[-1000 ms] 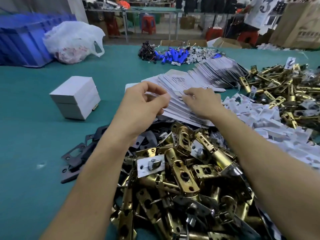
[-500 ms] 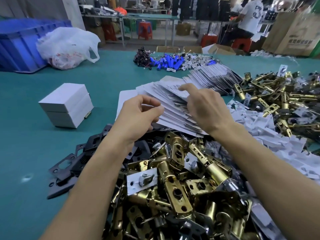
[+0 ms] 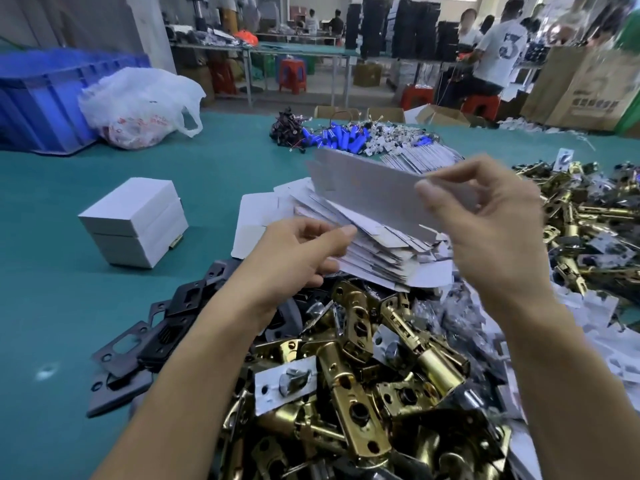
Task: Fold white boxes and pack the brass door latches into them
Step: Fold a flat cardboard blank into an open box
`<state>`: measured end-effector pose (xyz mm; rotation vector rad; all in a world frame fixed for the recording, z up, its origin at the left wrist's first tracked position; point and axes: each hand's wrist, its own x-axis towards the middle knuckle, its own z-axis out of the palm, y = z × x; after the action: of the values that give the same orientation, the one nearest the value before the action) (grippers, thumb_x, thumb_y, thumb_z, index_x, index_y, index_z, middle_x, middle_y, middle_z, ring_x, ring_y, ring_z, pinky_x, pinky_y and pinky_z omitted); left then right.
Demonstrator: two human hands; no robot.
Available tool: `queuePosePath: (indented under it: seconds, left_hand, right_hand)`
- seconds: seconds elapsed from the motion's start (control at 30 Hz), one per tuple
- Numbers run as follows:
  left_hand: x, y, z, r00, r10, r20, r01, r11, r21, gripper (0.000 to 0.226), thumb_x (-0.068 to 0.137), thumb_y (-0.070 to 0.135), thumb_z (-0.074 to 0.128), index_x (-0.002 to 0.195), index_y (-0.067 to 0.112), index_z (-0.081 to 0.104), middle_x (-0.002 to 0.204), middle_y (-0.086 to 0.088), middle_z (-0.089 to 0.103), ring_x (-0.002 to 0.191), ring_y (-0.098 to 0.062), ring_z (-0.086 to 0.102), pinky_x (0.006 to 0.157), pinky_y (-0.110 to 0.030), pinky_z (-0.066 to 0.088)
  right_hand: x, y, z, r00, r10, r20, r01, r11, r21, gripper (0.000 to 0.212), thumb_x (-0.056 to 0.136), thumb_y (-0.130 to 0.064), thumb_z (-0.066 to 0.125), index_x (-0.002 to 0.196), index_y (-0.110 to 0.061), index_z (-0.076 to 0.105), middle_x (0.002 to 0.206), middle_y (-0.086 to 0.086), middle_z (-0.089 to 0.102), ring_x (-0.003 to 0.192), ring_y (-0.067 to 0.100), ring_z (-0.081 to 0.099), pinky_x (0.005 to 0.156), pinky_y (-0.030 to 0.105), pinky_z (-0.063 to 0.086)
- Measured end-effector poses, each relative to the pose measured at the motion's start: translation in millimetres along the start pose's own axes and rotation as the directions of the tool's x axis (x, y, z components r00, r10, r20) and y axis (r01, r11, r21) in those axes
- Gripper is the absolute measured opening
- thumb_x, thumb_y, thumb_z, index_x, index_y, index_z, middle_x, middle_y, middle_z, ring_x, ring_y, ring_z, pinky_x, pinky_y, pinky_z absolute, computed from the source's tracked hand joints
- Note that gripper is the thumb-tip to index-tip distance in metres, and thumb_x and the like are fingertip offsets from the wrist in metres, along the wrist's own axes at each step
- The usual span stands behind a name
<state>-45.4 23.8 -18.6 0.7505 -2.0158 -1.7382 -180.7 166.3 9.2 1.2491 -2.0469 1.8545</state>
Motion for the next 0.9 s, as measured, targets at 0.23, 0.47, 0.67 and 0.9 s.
queuePosePath:
  seconds: [0.23,0.47,0.67,0.9]
  left_hand:
    - [-1,3,-1,0.995,-0.005,0.099,0.013,0.996,-0.085,0.076,0.046,0.077,0.068,0.106,0.03,0.06,0.102,-0.002,0.078,0.093,-0.014,0.076,0.084,-0.033,0.055]
    - [-2,3,1,0.997,-0.052,-0.054,0.026,0.914,-0.404,0.077,0.064,0.051,0.091,0.129,0.025,0.058,0.115,-0.001,0.075,0.095,-0.024,0.076,0.076,-0.033,0.062]
    - [-5,9,9,0.972,0.05,-0.231,-0.148,0.893,-0.425,0.061,0.076,0.034,0.087,0.126,0.026,0.055,0.111,0.006,0.074,0.092,-0.011,0.073,0.077,-0.039,0.058]
    - [-12,15,9,0.984,0.161,-0.076,-0.178,0.874,-0.452,0.127,0.029,0.044,0.1,0.139,0.031,0.037,0.098,0.012,0.075,0.098,-0.008,0.073,0.097,-0.06,0.05]
  right_hand:
    - [-17,-23,-8,0.998,0.032,-0.048,-0.026,0.992,0.121,0.011,0.082,-0.024,0.075,0.082,-0.022,0.064,0.079,-0.016,0.072,0.072,0.005,0.07,0.06,0.024,0.059]
    - [-25,-6,-5,0.954,0.211,0.214,-0.212,0.977,-0.015,0.017,0.082,-0.012,0.078,0.087,-0.019,0.063,0.075,0.0,0.075,0.063,0.017,0.073,0.057,0.044,0.061]
    - [-24,-4,-2,0.97,0.084,0.226,-0.066,0.994,-0.083,0.032,0.085,-0.006,0.073,0.095,-0.036,0.068,0.082,-0.005,0.074,0.074,0.012,0.072,0.064,0.037,0.062]
    - [-29,-14,-1,0.955,-0.058,0.289,0.107,0.982,-0.156,0.021,0.083,0.001,0.073,0.08,-0.018,0.065,0.081,-0.01,0.074,0.075,0.005,0.071,0.064,0.028,0.059]
